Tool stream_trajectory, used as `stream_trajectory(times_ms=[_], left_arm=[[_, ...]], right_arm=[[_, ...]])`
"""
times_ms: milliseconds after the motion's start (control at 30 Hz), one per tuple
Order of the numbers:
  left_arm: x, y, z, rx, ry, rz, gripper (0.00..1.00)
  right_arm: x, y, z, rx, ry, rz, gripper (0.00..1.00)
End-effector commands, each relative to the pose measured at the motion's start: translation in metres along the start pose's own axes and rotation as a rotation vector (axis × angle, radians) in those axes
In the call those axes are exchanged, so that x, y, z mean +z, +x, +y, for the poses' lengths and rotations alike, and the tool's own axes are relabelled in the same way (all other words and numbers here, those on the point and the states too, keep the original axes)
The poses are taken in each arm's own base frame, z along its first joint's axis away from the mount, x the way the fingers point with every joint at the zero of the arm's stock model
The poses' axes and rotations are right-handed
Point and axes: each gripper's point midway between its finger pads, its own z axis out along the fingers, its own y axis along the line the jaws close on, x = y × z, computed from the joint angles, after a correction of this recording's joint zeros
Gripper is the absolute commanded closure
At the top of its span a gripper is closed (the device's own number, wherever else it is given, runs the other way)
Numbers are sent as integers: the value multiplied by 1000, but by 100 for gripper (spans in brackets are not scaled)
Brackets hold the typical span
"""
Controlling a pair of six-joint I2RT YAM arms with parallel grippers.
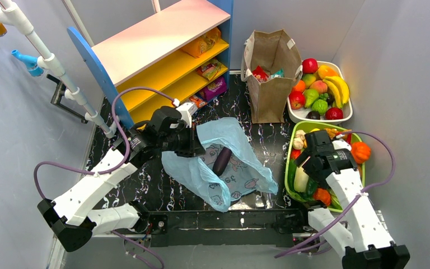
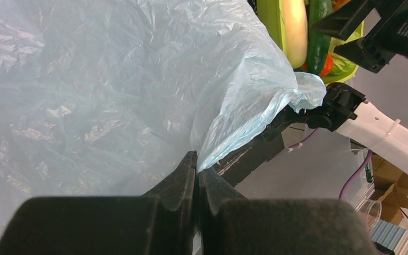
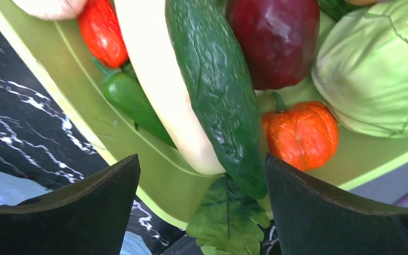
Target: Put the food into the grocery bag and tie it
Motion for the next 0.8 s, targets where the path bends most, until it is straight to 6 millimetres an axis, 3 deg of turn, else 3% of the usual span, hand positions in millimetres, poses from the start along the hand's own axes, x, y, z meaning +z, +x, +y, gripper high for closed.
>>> stream_trajectory(times_ms=[0,267,533,767], left_arm=[[-12,2,1,0,-4,-3,100],[-8,4,2,6,-14,21,100],[-11,7,-1,38,3,56,100],[-15,18,4,22,6,67,100]], right_arm=[[3,-16,12,-5,-101,-11,7],[26,-12,-2,51,-30,58,6],[37,-12,-1,72,-30,59,7],[40,-13,1,73,-43,55,22]])
